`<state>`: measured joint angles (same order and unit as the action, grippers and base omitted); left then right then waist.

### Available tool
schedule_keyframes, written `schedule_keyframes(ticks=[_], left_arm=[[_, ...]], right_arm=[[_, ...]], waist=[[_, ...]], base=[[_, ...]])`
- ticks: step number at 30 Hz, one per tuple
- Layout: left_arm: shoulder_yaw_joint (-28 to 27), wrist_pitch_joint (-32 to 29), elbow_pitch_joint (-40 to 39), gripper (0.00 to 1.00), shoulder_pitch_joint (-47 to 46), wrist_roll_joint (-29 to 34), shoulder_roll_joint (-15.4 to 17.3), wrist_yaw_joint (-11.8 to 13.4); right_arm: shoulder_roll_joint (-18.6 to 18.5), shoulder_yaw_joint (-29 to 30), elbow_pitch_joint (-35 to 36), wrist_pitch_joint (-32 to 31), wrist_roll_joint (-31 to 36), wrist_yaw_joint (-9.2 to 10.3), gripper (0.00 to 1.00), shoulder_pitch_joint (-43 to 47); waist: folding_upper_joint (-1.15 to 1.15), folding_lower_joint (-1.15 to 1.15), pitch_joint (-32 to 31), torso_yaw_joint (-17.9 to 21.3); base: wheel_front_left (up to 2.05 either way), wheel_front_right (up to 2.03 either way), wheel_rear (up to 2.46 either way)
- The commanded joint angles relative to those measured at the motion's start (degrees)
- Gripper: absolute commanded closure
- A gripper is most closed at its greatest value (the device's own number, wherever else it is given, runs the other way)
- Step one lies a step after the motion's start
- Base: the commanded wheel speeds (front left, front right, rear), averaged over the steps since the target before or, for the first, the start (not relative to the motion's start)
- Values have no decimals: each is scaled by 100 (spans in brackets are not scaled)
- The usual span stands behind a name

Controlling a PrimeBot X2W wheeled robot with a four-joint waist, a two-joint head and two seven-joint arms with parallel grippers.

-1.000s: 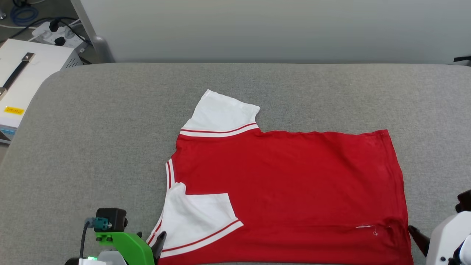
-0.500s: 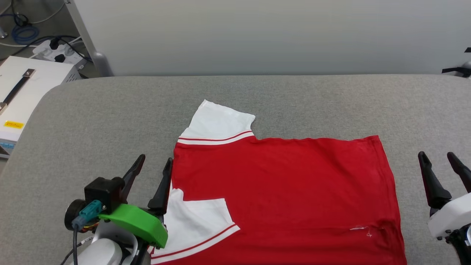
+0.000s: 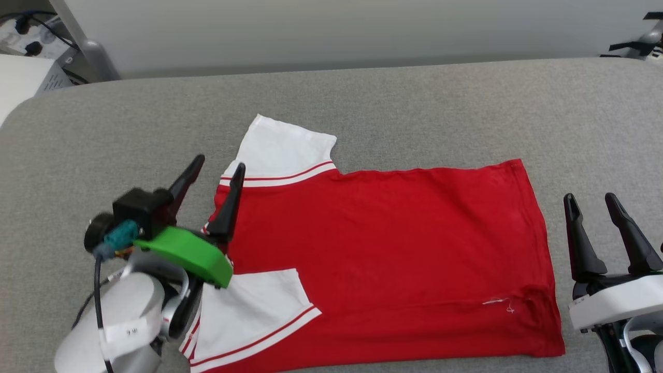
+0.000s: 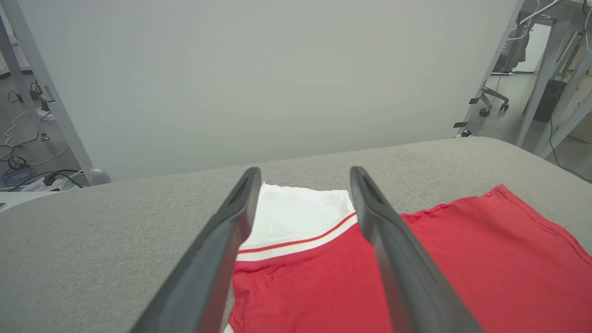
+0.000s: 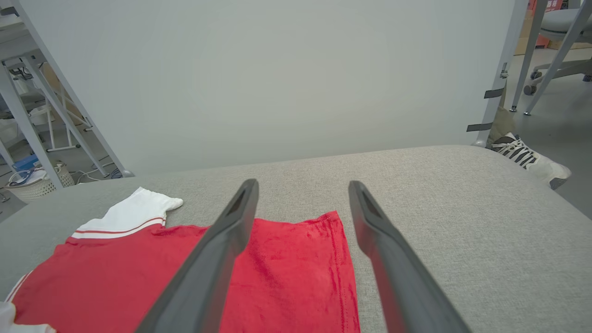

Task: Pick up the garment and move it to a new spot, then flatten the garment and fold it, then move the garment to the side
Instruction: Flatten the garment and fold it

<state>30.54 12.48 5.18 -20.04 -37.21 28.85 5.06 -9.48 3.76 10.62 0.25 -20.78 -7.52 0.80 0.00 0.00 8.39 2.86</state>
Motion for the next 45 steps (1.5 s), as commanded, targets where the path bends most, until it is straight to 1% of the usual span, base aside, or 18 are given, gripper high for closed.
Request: schedule_keyframes(ticks=[1, 4, 8, 11, 13, 16, 18, 20, 22, 24, 30, 35, 36, 37, 39, 41, 45], left_arm=[[-13, -156, 93, 0, -372, 38, 80, -130], [61, -722, 345, 0, -1099, 61, 253, -423], [204, -1672, 798, 0, -2137, 49, 463, -840], [396, -2448, 1180, 0, -2909, 75, 618, -1060], [517, -2898, 1485, 0, -3351, 29, 664, -1148], [769, -3627, 1915, 0, -3859, -122, 720, -1223], [900, -4007, 2113, 0, -4110, -273, 739, -1241], [956, -4340, 2328, 0, -4288, -446, 742, -1247], [1021, -4830, 2659, 0, -4484, -566, 748, -1249], [1016, -5147, 2890, 0, -4646, -698, 712, -1250], [975, -5590, 3437, 0, -4935, -908, 574, -1224], [969, -5698, 3739, 0, -4936, -989, 530, -1187], [970, -5831, 3815, 82, -4894, -1063, 504, -1183], [966, -5965, 3869, 100, -4855, -1136, 482, -1173], [981, -6225, 3915, 100, -4787, -1246, 454, -1157], [987, -6312, 3872, 100, -4753, -1293, 437, -1141], [896, -6038, 3726, 100, -4674, -1375, 347, -1121]], right_arm=[[22, -16, 10, 47, 34, 3, 0, -133], [42, -78, 16, 79, 16, 3, 0, -246], [61, -242, -5, 155, -25, 3, 0, -455], [112, -327, -27, 245, -85, 3, 0, -610], [121, -418, -58, 287, -103, 3, 0, -693], [144, -527, -137, 386, -131, 3, 0, -817], [156, -583, -178, 448, -155, 3, 0, -896], [162, -632, -215, 498, -175, 3, 0, -963], [168, -683, -254, 551, -202, 3, 0, -1038], [175, -743, -304, 571, -227, 3, 0, -1109], [200, -937, -454, 666, -270, 3, 0, -1255], [188, -1014, -540, 719, -292, 3, 0, -1289], [181, -1019, -554, 727, -296, 3, 0, -1290], [176, -1020, -565, 730, -298, 3, 0, -1288], [166, -1004, -581, 731, -297, 3, 0, -1288], [158, -980, -590, 724, -281, 3, 0, -1293], [142, -970, -603, 697, -253, 3, 0, -1317]], waist=[[0, 0, 397, 282], [0, 0, 692, 421], [0, 0, 1079, 627], [0, 0, 1390, 769], [0, 0, 1571, 864], [0, 0, 1794, 992], [0, 0, 1926, 1063], [0, 0, 2030, 1117], [0, 0, 2142, 1160], [0, 0, 2244, 1207], [0, 0, 2429, 1331], [0, 0, 2478, 1376], [0, 0, 2475, 1374], [0, 0, 2468, 1369], [0, 0, 2450, 1344], [0, 0, 2434, 1299], [0, 0, 2359, 1198]], base=[[0, 0, 0], [0, 0, 0], [0, 0, 0], [0, 0, 0], [0, 0, 0], [0, 0, 0], [0, 0, 0], [0, 0, 0], [0, 0, 0], [0, 0, 0], [0, 0, 0], [0, 0, 0], [0, 0, 0], [0, 0, 0], [0, 0, 0], [0, 0, 0], [0, 0, 0]])
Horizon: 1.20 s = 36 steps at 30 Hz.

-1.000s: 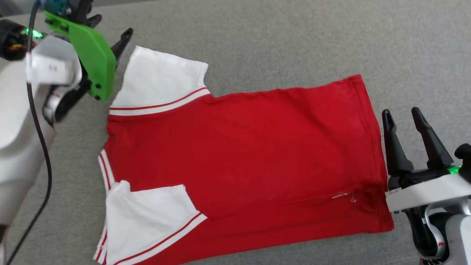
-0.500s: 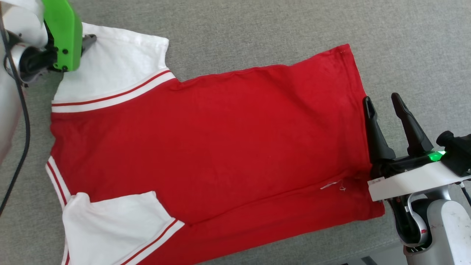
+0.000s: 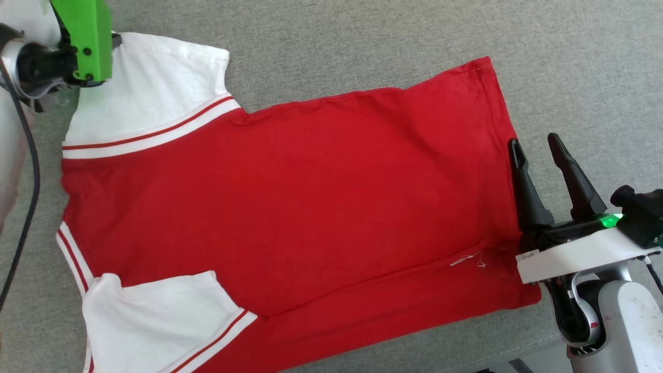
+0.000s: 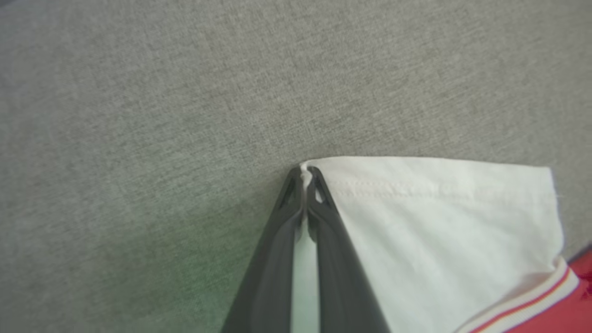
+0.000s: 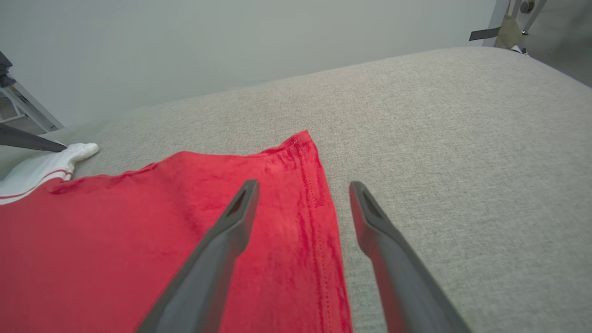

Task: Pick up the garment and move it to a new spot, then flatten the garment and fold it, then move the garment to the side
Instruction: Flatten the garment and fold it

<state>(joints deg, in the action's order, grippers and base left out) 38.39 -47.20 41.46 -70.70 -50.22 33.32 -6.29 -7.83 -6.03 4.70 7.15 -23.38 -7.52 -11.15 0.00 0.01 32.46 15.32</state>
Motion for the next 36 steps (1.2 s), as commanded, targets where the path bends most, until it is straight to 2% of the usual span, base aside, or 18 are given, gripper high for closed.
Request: schedule_keyframes(ticks=[1, 8, 13, 19, 26, 32, 36], left_arm=[[77, -7, 83, 100, 428, -119, -147, 24], [-28, 735, -134, 100, 552, -117, -254, -7], [-80, 1070, -410, 100, 754, -180, -312, -9], [-121, 1178, -1177, 100, 1141, -273, -261, 153], [-143, 1243, -2640, 100, 1658, -227, 25, 494], [-166, 1086, -3781, 100, 2019, -218, 328, 832], [-193, 999, -4363, 100, 2210, -250, 475, 1008]], right_arm=[[-27, 20, -20, -4, 14, 3, 0, -123], [-115, 84, -82, -168, 43, 3, 0, -96], [-361, 200, -49, -633, 102, 3, 0, -70], [-811, 386, 50, -1758, 144, 3, 0, -212], [-1290, 426, -43, -3594, -224, 3, 0, -722], [-1585, 396, -340, -4652, -357, 3, 0, -1393], [-1800, 297, -667, -5187, -128, 3, 0, -1754]], waist=[[0, -1, -84, -80], [0, -1, -472, -257], [0, -1, -851, -452], [0, -1, -1129, -792], [0, -1, -1132, -1169], [0, -1, -970, -1405], [0, -1, -807, -1553]], base=[[0, 0, 0], [0, 0, 0], [0, 0, 0], [0, 0, 0], [0, 0, 0], [0, 0, 0], [0, 0, 0]])
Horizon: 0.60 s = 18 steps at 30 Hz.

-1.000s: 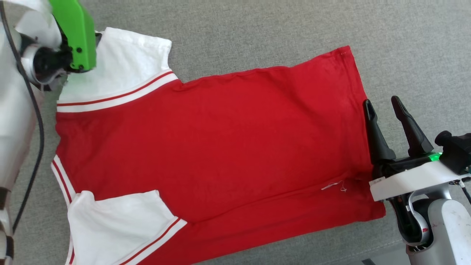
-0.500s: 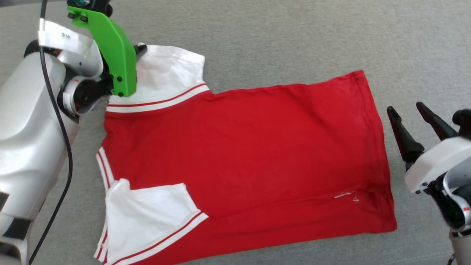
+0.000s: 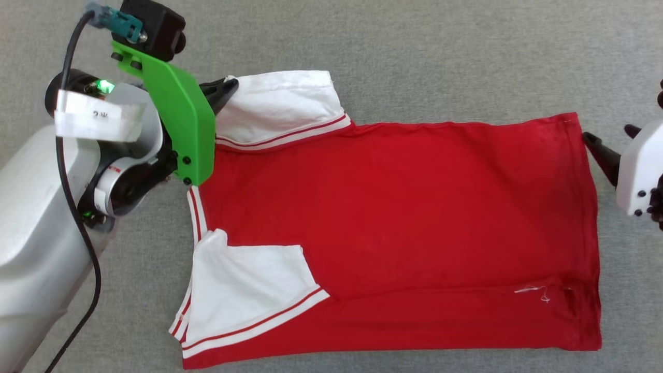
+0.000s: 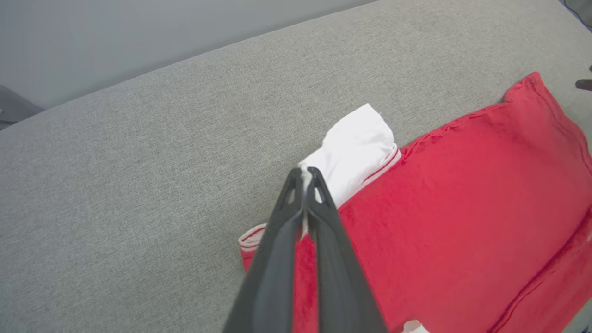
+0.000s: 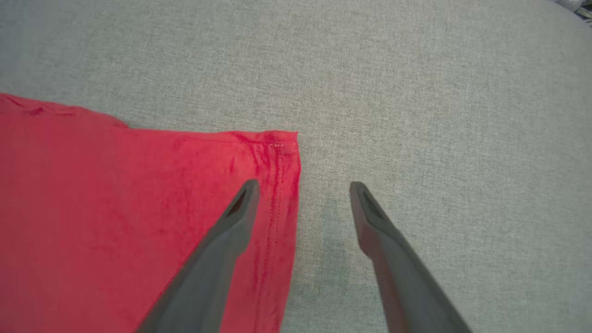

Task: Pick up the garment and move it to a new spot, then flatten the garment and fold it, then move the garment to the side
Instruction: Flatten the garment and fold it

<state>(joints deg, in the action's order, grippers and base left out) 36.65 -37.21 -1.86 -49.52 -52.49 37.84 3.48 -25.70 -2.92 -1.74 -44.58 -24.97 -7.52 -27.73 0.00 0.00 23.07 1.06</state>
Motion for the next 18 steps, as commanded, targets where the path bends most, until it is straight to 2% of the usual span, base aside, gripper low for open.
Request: schedule_keyframes(ticks=[1, 9, 18], left_arm=[[-24, 0, -131, 100, 120, -17, 43, 61], [-5, 17, -626, 100, 202, 79, 115, 194], [129, 96, -638, 100, 166, 144, -30, 109]], right_arm=[[-23, -24, -94, -69, 46, 3, 0, -176], [-38, -258, -779, -363, -32, 3, 0, -692], [-152, -705, -1385, -481, 0, 3, 0, -841]], waist=[[0, 0, 170, -160], [0, 0, 404, -370], [0, 0, 468, -546]], base=[[0, 0, 0], [0, 0, 0], [0, 0, 0]])
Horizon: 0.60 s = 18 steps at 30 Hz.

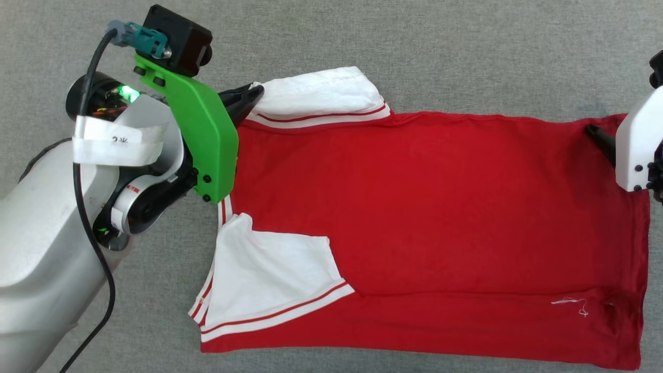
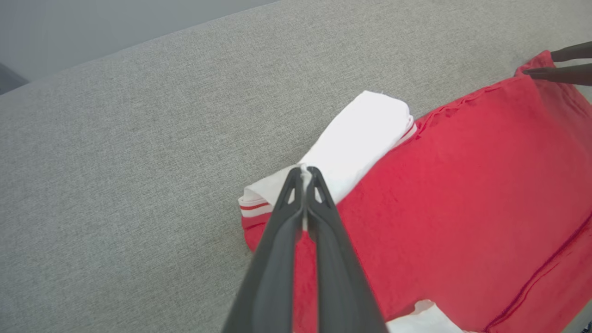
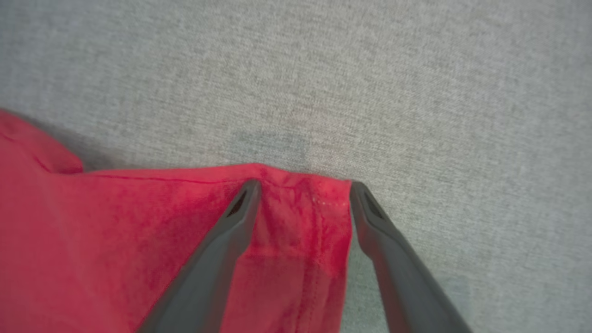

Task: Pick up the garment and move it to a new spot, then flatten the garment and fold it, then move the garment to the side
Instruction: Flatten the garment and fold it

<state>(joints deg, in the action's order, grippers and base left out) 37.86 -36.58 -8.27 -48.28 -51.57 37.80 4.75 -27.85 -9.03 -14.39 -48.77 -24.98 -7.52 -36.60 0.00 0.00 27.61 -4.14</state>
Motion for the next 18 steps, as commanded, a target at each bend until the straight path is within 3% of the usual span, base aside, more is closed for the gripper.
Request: schedule_keyframes(ticks=[1, 2, 3, 4, 18], left_arm=[[19, 46, 17, 100, 42, 51, -43, -33], [31, 65, 43, 100, 44, 48, -62, -50], [36, 89, 78, 100, 48, 44, -79, -65], [41, 169, 196, 100, 59, 54, -112, -91], [15, 779, 908, 100, 464, -34, -267, -225]], right_arm=[[56, -141, -170, -86, -18, 3, 0, 63], [45, -196, -228, -132, -41, 3, 24, 92], [36, -233, -276, -173, -66, 3, 81, 123], [25, -235, -364, -179, -112, 3, 100, 175], [194, 422, -534, 713, -280, 3, 100, 435]], waist=[[0, 0, 15, -40], [0, 0, 11, -56], [0, 0, 2, -71], [0, 0, -47, -98], [0, 0, -795, -46]], base=[[0, 0, 0], [0, 0, 0], [0, 0, 0], [0, 0, 0], [0, 0, 0]])
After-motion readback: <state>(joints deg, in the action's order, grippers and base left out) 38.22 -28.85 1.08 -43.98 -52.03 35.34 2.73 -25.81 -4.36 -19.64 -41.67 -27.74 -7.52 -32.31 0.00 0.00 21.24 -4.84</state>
